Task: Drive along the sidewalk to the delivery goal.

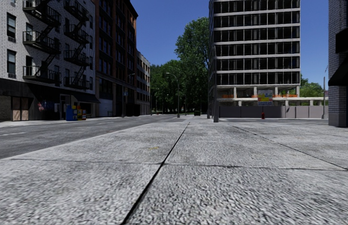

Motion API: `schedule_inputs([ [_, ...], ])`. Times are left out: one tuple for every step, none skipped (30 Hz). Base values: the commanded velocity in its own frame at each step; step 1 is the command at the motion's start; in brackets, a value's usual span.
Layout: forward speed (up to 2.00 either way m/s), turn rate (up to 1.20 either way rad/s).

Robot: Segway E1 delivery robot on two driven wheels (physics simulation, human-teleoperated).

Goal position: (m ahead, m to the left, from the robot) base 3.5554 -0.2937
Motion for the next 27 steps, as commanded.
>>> schedule_inputs([
  [2.0,-0.26],
  [2.0,-0.27],
  [2.0,-0.27],
  [2.0,-0.27],
  [2.0,-0.27],
  [2.0,-0.27],
  [2.0,-0.27],
  [2.0,-0.27],
  [2.0,-0.27],
  [2.0,-0.27],
  [2.0,-0.27],
  [2.0,-0.27],
  [2.0,-0.27],
  [2.0,-0.27],
  [2.0,-0.27],
  [2.0,-0.27],
  [2.0,-0.27],
  [2.0,-0.27],
  [2.0,-0.27],
  [2.0,-0.27],
  [2.0,-0.27],
  [2.0,-0.27],
  [2.0,-0.27],
  [2.0,-0.27],
  [2.0,-0.27],
  [2.0,-0.27],
  [1.96,-0.27],
])
